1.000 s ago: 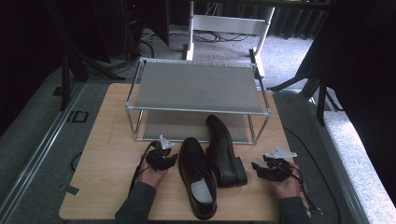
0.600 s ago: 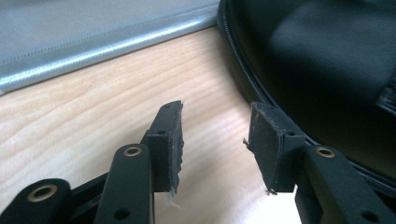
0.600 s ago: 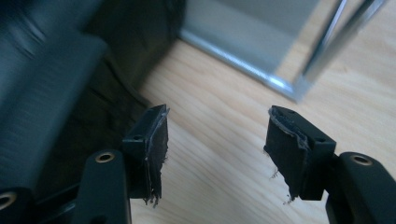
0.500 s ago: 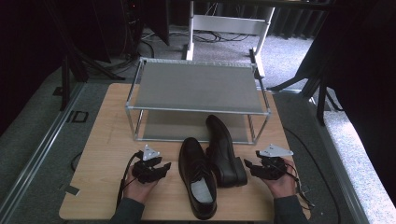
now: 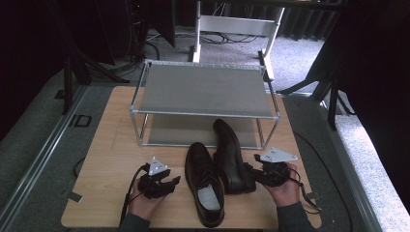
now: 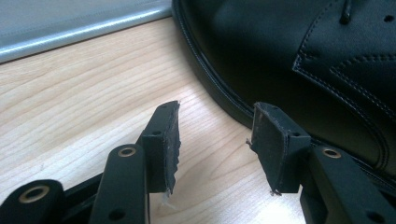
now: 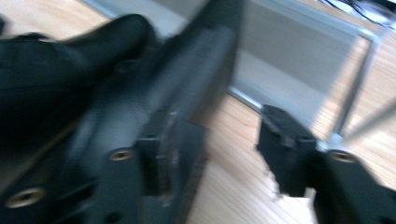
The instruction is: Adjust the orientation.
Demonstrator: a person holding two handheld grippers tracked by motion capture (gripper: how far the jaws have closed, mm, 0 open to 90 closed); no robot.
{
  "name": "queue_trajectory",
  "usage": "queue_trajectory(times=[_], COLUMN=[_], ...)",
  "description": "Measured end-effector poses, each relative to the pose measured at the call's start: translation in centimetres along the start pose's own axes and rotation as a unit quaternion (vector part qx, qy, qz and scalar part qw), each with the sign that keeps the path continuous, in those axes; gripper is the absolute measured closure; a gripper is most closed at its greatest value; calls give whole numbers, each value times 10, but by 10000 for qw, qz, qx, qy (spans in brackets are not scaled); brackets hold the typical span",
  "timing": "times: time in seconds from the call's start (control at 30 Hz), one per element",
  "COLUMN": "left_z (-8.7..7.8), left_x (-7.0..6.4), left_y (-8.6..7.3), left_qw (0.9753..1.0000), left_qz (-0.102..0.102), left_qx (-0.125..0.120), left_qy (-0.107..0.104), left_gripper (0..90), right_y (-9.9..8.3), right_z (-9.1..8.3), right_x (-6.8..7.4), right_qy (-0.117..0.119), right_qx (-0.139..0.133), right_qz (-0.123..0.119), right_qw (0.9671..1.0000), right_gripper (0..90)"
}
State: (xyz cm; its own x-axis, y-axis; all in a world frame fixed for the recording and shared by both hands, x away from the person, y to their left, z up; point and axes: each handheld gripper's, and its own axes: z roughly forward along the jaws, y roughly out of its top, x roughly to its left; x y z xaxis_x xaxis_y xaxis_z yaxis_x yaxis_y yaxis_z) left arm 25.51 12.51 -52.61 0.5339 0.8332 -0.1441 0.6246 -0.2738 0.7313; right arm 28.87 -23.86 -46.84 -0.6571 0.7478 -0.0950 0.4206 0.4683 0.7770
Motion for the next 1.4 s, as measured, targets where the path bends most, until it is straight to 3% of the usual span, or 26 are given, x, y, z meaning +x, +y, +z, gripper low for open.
queue_trajectory(times=[0.13,0.2,0.33,0.53,0.87,1.0,1.13,1.3,1.4], left_z=[2,3,3,4,6,7,9,7,4], left_x=[-2,-2,-3,-4,-3,-3,-5,-7,-10], left_y=[0,-1,-1,-1,-2,-2,-2,0,3], left_qw=[10000,10000,10000,9999,9999,9999,9998,9998,9997], left_qz=[34,49,57,59,63,54,57,70,61], left_qx=[39,44,48,68,104,108,139,94,47], left_qy=[-31,-45,-55,-66,-68,-76,-101,-166,-249], left_gripper=[522,522,522,522,522,522,522,523,524], right_y=[7,10,9,6,0,-6,-15,-29,-37], right_z=[3,6,14,13,6,2,1,6,9], right_x=[17,24,26,22,3,-11,-30,-50,-61], right_qy=[245,303,237,179,-6,-260,-283,-412,-319], right_qx=[45,130,336,313,210,238,253,403,433], right_qz=[-365,-460,-517,-435,-126,122,518,822,1045], right_qw=[9990,9984,9978,9984,9997,9993,9979,9949,9931], right_gripper=[784,845,885,894,895,895,895,895,894])
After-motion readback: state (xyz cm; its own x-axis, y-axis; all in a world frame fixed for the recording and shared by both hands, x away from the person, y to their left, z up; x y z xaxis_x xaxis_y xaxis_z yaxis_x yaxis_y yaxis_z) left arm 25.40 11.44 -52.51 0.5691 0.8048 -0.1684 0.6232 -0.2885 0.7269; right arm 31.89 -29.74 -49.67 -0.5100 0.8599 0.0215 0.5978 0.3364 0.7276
